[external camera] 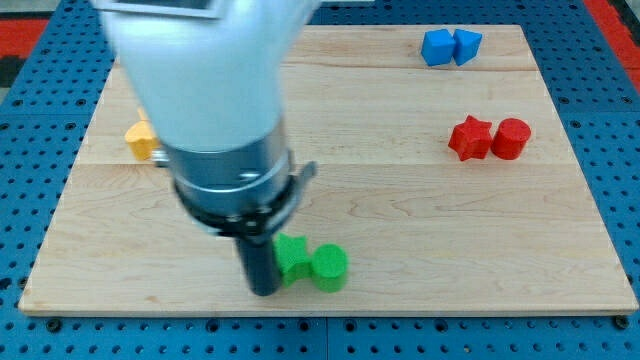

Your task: Place the arm in between the yellow and green blocks

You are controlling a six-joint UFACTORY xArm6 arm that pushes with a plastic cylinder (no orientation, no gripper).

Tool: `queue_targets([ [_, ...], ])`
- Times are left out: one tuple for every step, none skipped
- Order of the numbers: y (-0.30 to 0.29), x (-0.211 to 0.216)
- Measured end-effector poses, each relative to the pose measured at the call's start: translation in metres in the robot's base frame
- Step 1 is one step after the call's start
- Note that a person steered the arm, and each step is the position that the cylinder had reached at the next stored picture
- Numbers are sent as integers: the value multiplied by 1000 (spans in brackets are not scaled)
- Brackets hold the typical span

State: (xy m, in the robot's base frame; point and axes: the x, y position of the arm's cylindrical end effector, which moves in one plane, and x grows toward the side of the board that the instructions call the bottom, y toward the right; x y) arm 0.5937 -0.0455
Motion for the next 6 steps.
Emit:
queue_targets([
  [23,0],
  [-21,3],
  [-49,-41],
  [-49,-86],
  [-49,-105],
  [-49,-106],
])
